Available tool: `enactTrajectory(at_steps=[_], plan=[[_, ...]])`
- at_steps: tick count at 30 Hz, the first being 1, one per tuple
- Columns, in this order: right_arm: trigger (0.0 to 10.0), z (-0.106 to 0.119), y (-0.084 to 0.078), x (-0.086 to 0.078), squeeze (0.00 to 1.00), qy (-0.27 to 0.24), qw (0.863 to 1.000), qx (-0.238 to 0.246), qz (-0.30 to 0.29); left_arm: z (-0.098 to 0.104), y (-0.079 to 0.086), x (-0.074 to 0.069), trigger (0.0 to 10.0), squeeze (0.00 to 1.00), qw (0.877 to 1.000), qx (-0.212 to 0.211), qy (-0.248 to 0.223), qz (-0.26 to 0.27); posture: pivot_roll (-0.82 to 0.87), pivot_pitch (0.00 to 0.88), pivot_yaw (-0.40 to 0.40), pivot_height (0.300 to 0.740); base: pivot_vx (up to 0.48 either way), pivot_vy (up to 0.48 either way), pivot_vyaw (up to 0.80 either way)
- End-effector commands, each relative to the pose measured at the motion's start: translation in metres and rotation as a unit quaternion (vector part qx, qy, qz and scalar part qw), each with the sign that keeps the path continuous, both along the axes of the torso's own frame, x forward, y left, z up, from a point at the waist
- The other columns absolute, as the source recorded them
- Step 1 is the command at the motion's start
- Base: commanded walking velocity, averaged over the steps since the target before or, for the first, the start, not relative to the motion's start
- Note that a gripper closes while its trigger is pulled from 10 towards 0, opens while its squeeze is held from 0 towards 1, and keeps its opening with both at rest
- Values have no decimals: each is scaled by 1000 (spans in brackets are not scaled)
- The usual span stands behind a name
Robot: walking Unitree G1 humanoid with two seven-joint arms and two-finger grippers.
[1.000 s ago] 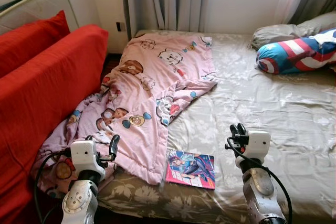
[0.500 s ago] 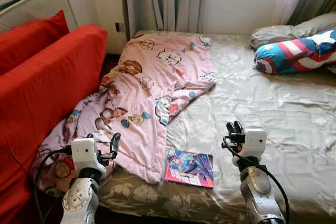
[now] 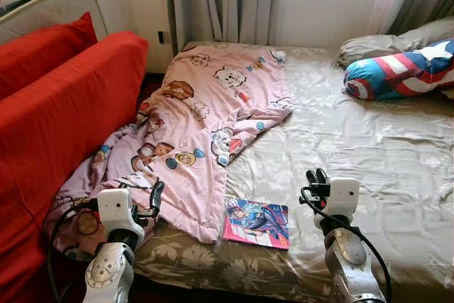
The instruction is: Clean up the room
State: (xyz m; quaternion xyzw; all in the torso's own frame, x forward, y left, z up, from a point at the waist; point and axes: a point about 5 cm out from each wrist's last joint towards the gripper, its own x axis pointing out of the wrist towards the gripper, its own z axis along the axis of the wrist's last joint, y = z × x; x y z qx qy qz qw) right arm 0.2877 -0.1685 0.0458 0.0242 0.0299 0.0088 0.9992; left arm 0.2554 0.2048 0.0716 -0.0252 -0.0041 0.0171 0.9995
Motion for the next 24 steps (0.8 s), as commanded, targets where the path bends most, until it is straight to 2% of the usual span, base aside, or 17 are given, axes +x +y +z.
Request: enactTrajectory(at_steps=[1,5,24], plan=[[10000,3,2,2,0,-5,1000,0,5,3,-1,2,10000,0,1000,1,1,-3,29,53,-38,663,0,0,0],[10000,6,3,2,0,-13,1000,-2,10,2,-1,0,10000,0,1000,1,2,-2,27,53,-41,663,0,0,0],[10000,-1,2,1,0,14,1000,-9,6,2,-2,1,10000,0,1000,0,5,-6,31,55,-38,663,0,0,0]])
